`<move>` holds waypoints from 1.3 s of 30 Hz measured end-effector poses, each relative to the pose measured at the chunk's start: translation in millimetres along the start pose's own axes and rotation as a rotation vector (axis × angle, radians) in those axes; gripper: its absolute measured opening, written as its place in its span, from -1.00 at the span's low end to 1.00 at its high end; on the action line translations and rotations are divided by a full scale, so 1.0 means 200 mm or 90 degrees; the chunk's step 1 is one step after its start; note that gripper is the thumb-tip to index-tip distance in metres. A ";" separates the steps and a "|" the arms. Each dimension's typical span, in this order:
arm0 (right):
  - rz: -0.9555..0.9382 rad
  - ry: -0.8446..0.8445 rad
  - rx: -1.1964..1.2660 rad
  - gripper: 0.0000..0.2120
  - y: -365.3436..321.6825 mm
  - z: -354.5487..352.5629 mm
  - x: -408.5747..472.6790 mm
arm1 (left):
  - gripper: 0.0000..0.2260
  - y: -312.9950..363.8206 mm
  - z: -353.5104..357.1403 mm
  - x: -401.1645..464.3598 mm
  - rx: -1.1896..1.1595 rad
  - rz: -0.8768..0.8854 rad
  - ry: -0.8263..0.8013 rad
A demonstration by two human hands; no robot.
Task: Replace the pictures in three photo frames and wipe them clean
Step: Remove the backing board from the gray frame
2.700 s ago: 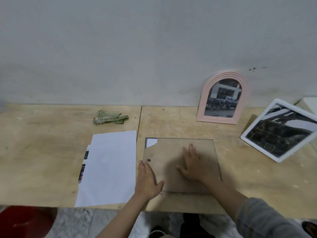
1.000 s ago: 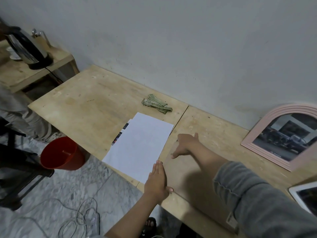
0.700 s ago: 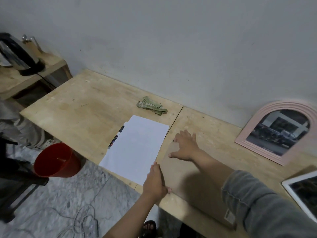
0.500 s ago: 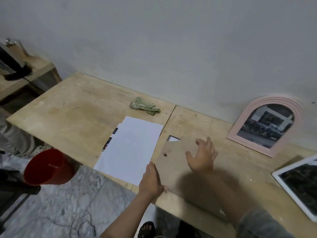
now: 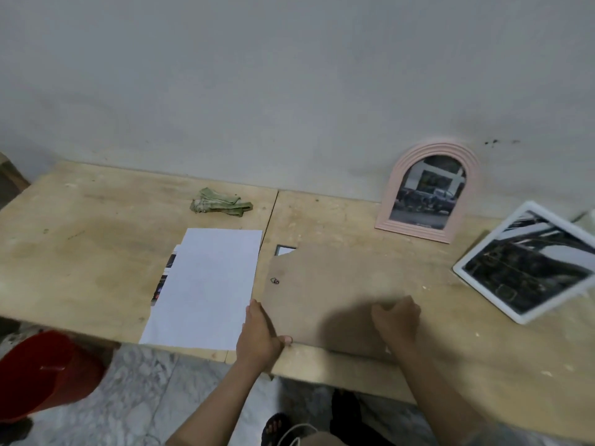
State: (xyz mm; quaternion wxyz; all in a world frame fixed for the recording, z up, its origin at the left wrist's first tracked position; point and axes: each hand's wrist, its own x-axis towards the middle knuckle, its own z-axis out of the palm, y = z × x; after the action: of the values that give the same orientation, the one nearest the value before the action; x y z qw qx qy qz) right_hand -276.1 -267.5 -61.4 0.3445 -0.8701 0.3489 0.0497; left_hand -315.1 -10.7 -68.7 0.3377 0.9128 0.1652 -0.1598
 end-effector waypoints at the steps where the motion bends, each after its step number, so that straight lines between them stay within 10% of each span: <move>1: 0.004 -0.003 0.010 -0.38 0.01 -0.02 0.00 | -0.05 0.00 0.00 0.00 0.001 0.004 -0.002; 22: -0.009 -0.078 0.308 -0.26 0.00 -0.14 -0.06 | -0.10 0.08 -0.14 0.04 -0.117 0.067 -0.013; 39: 0.130 0.153 0.099 -0.34 0.70 -0.63 -0.22 | -0.81 0.56 0.36 -0.31 0.013 0.246 -0.117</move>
State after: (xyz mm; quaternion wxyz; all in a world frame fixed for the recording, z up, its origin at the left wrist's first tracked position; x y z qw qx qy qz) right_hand -418.7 -395.6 -31.1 0.3600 -0.8007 0.4766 -0.0472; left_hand -337.4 -151.5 -31.5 0.3663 0.9125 -0.0457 -0.1765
